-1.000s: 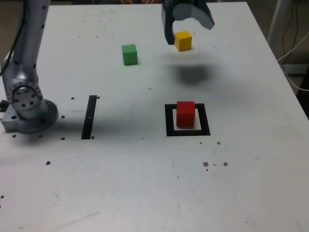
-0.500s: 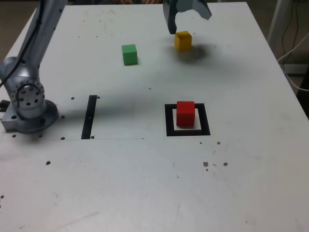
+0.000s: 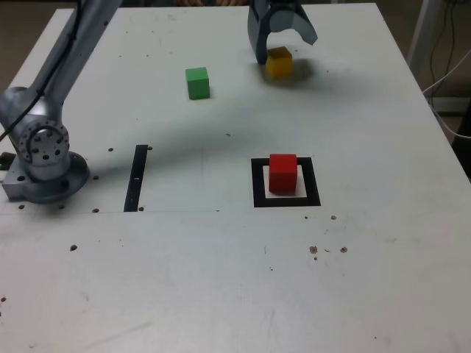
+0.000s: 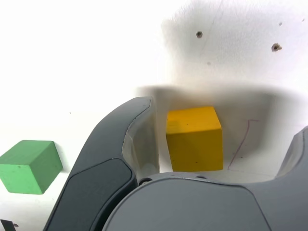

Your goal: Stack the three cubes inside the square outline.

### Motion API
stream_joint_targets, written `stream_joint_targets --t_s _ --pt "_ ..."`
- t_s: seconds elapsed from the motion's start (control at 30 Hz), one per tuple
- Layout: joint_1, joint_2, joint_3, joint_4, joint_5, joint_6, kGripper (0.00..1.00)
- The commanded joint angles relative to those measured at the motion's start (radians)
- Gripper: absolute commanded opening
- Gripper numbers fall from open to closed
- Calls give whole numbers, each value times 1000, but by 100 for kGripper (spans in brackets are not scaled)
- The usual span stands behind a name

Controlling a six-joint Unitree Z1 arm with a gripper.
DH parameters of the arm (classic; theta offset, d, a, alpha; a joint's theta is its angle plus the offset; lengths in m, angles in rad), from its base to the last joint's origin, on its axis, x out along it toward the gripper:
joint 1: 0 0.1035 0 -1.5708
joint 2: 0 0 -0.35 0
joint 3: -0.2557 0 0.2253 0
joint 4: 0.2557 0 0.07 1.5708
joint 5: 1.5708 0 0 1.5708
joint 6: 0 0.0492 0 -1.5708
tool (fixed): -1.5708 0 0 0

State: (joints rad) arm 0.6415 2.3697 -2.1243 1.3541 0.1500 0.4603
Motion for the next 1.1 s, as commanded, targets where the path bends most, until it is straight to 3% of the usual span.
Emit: stream_joint_targets --t_s 0.0,0.33,0.73,1.07 --pt "1 9 0 1 -11 4 94" --pt "24 37 4 -24 -105 49 82" --pt "24 0 43 -49 -95 26 52" --pt "3 -8 61 -58 -95 17 50"
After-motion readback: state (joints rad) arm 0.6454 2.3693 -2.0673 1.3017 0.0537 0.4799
